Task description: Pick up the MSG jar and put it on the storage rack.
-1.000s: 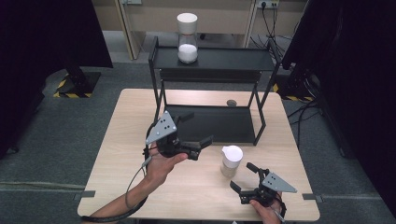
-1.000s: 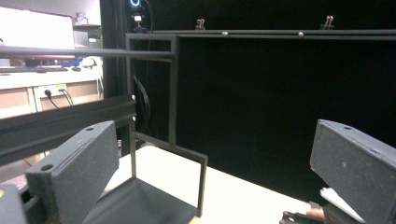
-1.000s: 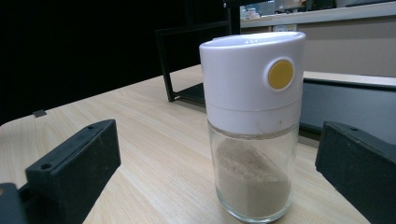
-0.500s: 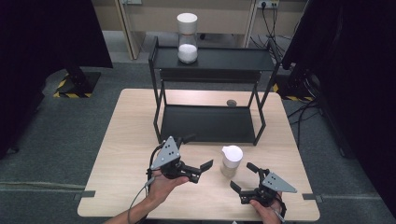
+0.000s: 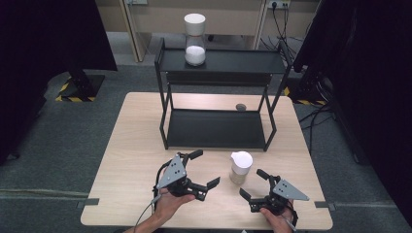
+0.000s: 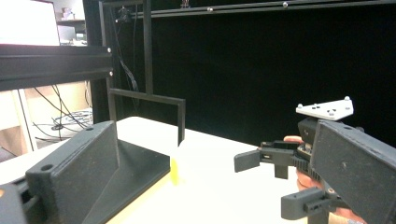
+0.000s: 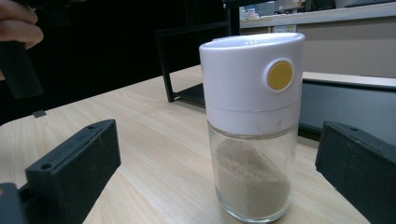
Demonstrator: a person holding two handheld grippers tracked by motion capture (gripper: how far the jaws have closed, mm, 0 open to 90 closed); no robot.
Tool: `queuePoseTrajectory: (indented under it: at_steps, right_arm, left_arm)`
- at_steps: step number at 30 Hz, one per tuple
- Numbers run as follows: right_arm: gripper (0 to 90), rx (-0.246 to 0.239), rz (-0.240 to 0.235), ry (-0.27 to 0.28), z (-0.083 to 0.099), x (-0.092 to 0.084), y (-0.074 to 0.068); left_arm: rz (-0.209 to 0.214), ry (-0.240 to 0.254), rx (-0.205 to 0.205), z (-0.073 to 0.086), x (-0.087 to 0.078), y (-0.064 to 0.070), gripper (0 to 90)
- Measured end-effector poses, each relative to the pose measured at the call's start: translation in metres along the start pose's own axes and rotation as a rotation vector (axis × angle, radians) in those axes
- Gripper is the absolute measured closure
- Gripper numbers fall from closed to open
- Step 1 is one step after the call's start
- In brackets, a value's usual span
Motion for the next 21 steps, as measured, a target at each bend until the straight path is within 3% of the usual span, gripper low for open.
queuePoseTrajectory:
  at_steps: [21]
  right_arm:
    - [0.4,-0.002,-0.002,-0.001,0.0,0.0,0.0]
  left_arm:
    - [0.017,-0.015,0.0,0.035,-0.011,0.007,0.7]
Point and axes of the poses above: each handheld gripper's, and its own axes: x roughly forward along the jaws, z roughly out of its underside, y roughly to its right, the point moved 1 cm from there along x, roughly forward along the jaws, and after that the axes turned 4 degrees about -z, right-handed, at the moved point
